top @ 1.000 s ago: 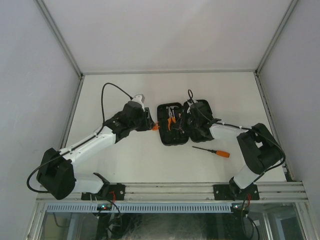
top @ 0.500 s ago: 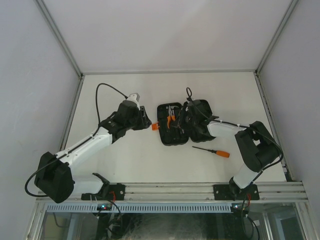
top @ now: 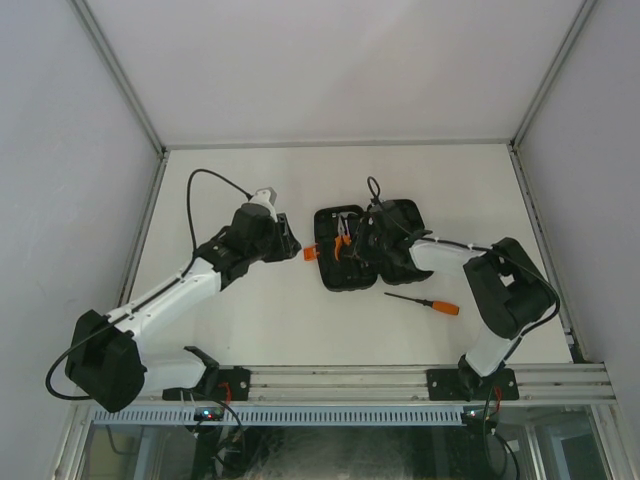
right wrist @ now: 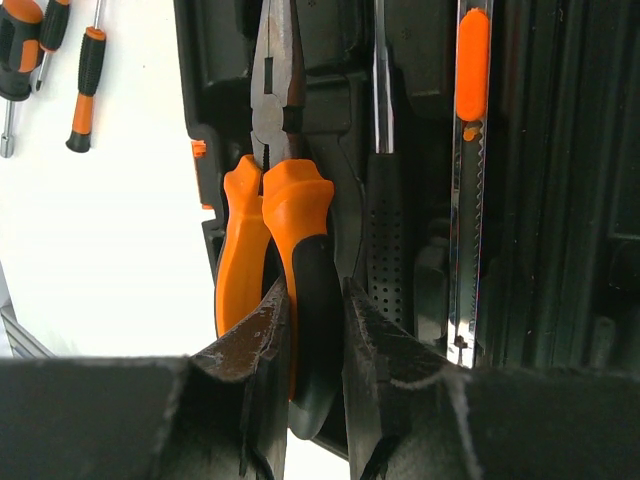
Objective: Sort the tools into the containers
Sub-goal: Place the pliers in the storage box.
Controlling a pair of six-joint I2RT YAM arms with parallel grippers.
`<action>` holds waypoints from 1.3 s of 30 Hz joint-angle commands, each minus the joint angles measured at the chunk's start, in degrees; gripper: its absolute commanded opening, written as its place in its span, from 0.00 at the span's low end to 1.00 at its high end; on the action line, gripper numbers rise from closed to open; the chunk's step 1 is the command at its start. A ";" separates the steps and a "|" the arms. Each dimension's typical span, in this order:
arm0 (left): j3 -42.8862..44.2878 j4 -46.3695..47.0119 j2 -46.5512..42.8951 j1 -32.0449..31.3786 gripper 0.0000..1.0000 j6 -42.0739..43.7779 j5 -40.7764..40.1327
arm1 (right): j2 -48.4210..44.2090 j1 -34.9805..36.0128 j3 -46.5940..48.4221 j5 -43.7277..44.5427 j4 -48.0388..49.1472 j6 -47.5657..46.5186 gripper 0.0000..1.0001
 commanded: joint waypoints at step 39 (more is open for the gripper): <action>-0.93 1.13 -1.06 0.43 0.45 0.00 1.23 | 9.41 0.60 13.62 -1.39 -6.34 -3.37 0.18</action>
